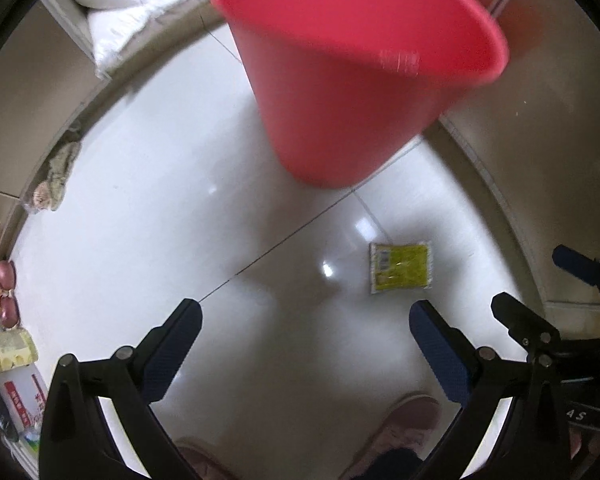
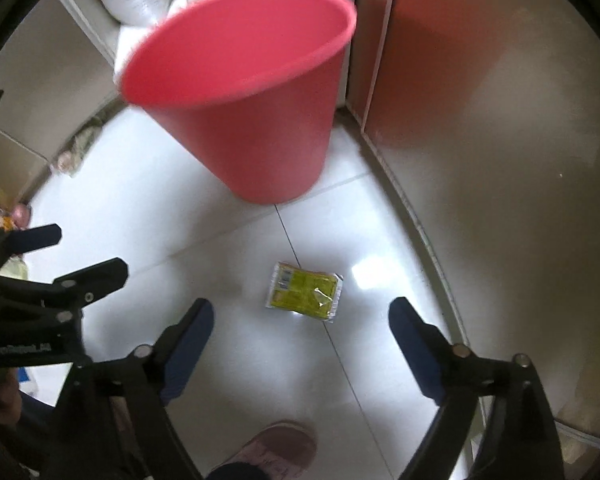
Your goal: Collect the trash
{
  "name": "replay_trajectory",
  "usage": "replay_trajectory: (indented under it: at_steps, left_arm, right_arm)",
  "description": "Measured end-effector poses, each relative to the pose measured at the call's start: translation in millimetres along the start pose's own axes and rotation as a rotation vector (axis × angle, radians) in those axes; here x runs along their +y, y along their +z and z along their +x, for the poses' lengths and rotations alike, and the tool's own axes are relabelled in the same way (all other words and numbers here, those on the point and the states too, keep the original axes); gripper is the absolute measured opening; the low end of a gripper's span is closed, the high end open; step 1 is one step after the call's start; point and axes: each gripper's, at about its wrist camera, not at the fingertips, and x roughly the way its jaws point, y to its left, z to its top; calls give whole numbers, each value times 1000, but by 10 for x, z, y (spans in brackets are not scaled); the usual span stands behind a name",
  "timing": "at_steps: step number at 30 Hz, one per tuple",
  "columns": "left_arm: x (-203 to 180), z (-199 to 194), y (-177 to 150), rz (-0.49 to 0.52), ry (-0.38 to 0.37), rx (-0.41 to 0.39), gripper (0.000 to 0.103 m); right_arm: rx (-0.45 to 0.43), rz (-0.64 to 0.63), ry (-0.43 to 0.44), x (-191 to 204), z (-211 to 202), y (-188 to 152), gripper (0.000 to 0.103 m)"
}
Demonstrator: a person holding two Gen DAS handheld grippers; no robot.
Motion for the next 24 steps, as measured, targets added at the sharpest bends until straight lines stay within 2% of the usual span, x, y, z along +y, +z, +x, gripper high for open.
replay_trajectory:
  at_steps: [6, 11, 15, 21, 24]
  left_arm:
    - [73, 880, -176, -30, -28, 27, 103]
    - [124, 1447, -291, -26, -44, 61, 103]
    - [137, 1695, -310, 5, -86, 74, 103]
    - [163, 1882, -237, 96, -60, 63, 103]
    - [148, 1922, -220, 141, -93, 59, 103]
  right_arm:
    - [79, -173, -23, 30, 939, -224, 92]
    - [100, -315, -51, 67, 1468, -240, 92]
    - [87, -435, -54, 185, 1778, -247, 92]
    - [80, -591, -50, 287, 2090, -236, 92]
    - [109, -650, -27, 302, 2224, -217, 92]
